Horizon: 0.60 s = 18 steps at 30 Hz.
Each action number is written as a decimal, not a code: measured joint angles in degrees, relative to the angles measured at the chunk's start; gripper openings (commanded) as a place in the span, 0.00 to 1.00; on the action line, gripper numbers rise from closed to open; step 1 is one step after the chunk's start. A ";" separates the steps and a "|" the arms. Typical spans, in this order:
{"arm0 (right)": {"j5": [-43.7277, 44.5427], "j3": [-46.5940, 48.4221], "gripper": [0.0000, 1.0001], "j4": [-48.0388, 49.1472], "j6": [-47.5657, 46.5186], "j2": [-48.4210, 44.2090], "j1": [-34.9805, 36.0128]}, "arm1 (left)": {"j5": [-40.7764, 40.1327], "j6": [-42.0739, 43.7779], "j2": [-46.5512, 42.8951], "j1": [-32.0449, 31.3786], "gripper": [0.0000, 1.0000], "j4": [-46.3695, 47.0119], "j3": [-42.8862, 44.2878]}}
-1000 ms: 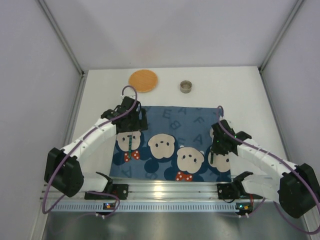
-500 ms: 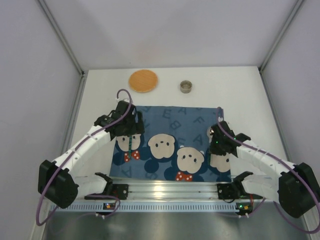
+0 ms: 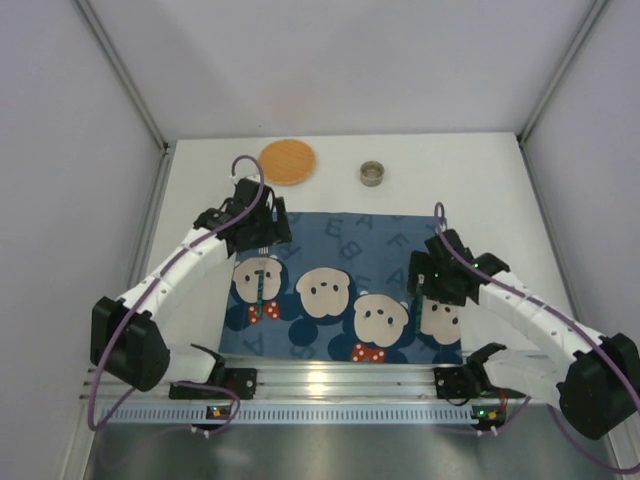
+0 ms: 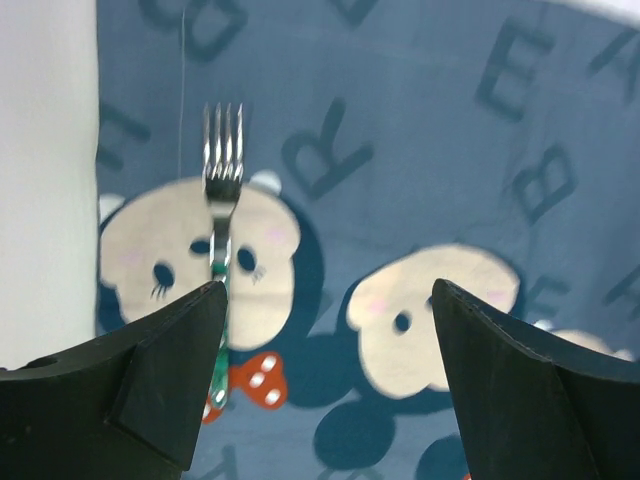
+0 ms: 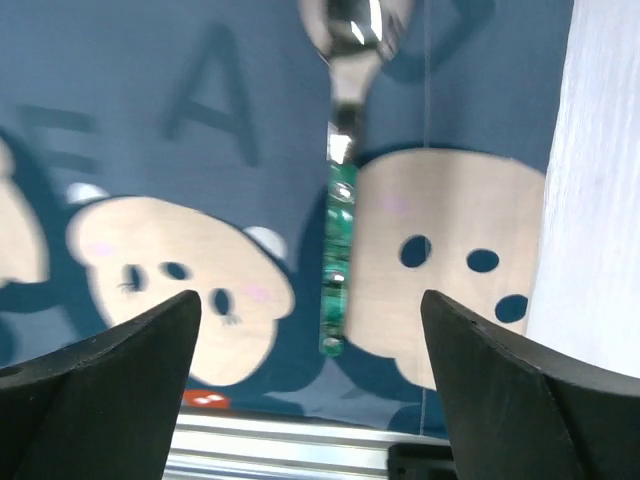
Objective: Set the dinner table for one person
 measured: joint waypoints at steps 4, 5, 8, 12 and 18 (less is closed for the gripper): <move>-0.57 10.38 0.98 -3.10 -3.10 -2.34 0.00 | 3.41 -1.05 7.02 5.77 0.88 4.81 6.32; -0.76 12.57 0.99 -3.32 -3.89 -2.45 0.00 | 4.42 -1.62 9.53 7.69 0.88 6.14 8.07; -1.68 18.73 1.00 -3.74 -6.93 -2.03 0.00 | 6.05 -3.15 16.74 11.15 0.88 9.33 12.90; -2.84 22.47 1.00 -3.82 -11.23 0.96 -0.04 | 7.67 -5.33 26.82 12.70 0.86 14.10 18.56; -6.14 22.88 1.00 -4.33 -15.74 6.99 -1.16 | 9.90 -10.80 39.19 14.25 0.83 21.49 22.91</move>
